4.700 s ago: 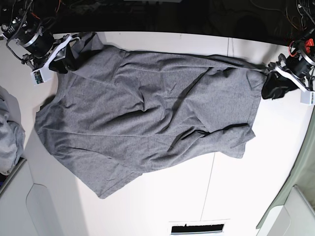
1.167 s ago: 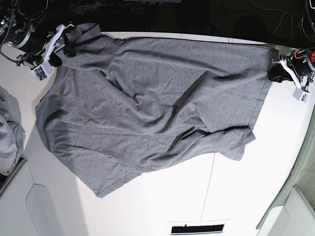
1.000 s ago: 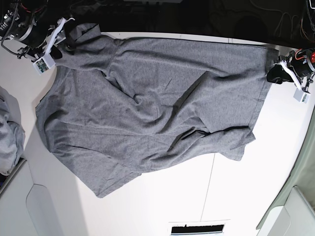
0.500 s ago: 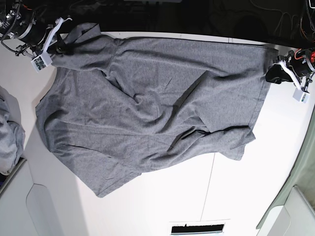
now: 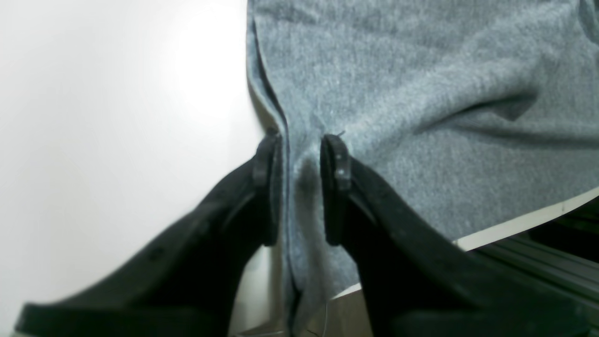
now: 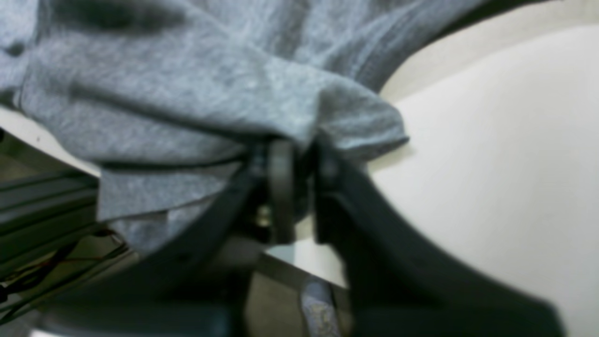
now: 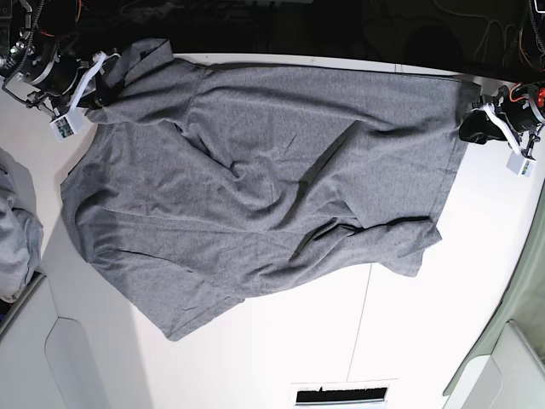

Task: Layout the t-shirt on the table in an organized manner, then fold the t-shirt properly
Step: 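Hold the shirt taut with both grippers and release it flat, then move both grippers to the shirt's side edges and grasp them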

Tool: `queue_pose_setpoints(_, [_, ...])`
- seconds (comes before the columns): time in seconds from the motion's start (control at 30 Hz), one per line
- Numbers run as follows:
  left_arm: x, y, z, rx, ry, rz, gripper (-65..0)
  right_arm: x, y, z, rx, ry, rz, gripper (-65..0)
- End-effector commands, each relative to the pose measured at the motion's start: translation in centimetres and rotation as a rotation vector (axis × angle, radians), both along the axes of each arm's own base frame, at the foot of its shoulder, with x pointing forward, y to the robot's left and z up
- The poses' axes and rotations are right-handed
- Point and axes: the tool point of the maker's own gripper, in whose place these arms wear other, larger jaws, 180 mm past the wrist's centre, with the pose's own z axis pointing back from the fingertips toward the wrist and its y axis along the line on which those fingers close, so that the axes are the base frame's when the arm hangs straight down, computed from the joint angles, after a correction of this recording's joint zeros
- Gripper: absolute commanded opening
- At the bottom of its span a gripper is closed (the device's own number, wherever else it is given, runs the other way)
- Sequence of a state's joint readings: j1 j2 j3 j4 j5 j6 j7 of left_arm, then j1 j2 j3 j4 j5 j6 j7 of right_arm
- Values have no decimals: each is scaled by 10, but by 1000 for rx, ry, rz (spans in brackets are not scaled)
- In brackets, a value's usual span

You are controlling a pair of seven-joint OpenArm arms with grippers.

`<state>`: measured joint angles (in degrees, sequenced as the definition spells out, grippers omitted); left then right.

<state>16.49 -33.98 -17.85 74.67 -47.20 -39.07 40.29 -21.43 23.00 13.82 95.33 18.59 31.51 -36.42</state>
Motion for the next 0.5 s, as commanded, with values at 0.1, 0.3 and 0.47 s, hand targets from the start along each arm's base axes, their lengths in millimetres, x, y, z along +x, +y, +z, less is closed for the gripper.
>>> queue_pose_setpoints(0.1, [9,6,13,12,-39,-11,-481,0,-3,4,2,8,-4,-650])
queue_pose_setpoints(0.3, [10,24,6,105,-1,40,-481,-24,18,15,70,83,31,-650])
queue_pose_setpoints(0.47, [13,25,7,111,-6,38,-481,-45,45,42,114,48,100,-650])
